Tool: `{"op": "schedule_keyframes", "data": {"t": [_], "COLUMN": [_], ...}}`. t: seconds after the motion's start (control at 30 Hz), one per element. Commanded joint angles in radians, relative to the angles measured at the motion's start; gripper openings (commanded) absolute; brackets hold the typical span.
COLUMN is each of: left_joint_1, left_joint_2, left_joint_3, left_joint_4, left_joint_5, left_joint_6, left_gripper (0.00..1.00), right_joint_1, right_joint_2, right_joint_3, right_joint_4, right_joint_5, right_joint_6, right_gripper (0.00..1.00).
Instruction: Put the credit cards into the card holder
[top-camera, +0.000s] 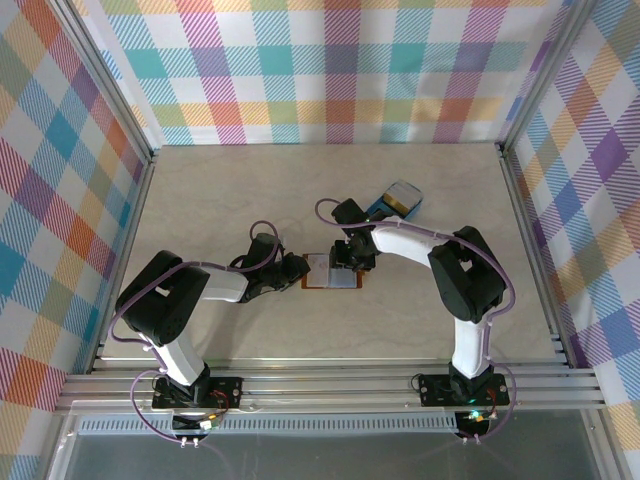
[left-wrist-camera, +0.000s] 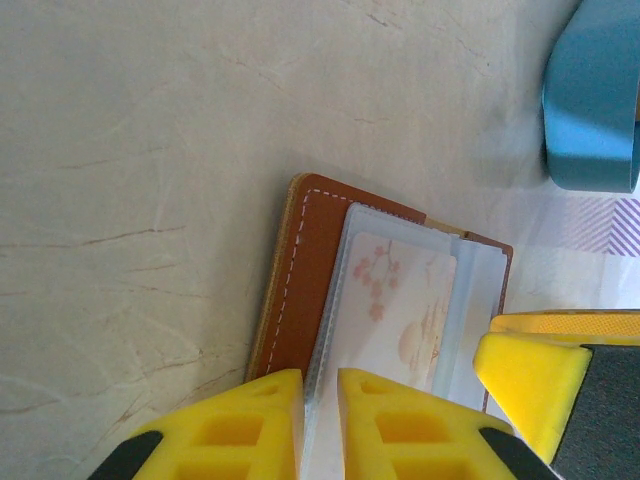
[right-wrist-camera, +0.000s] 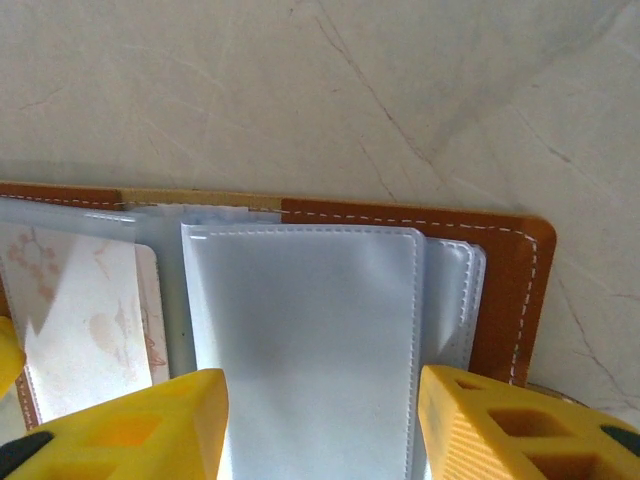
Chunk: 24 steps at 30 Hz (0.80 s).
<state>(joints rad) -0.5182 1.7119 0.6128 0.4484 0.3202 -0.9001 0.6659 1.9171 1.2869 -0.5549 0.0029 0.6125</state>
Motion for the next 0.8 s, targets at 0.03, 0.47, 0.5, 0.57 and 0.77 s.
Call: {"op": "schedule_keyframes", "data": {"t": [0.03, 0.47, 0.5, 0.57, 0.77], "left_joint_1": [0.004, 0.004, 0.004, 0.004, 0.004], "left_joint_2": [0.055, 0.06, 0.059, 0.061, 0.057], "left_joint_3": [-0.039, -0.045, -0.044, -0.044, -0.047], "left_joint_4": [-0.151, -0.139, -0.139, -0.139, -0.139], "left_joint_5": [-0.026, -0.023, -0.023, -0.023, -0.024], "left_joint_6": [0.004, -0.001, -0.002, -0.002, -0.002], "left_gripper": [0.18, 0.18, 0.18, 0.18, 0.18], "right_joint_1": [-0.006, -0.003, -0.003, -0.003, -0.003], "right_joint_2": [0.011, -0.064, -0.068, -0.073, -0.092], "right_joint_3": [0.011, -0.03, -0.032, -0.034, -0.047], "right_joint_4": [0.002, 0.045, 0.047, 0.049, 0.065], "right_joint_5": [-0.032, -0.088, -0.089, -0.092, -0.1], "right_joint_6": [-0.001, 0.018, 0.018, 0.019, 0.028], "right_gripper": [0.53, 0.48, 0.48, 0.47, 0.47]}}
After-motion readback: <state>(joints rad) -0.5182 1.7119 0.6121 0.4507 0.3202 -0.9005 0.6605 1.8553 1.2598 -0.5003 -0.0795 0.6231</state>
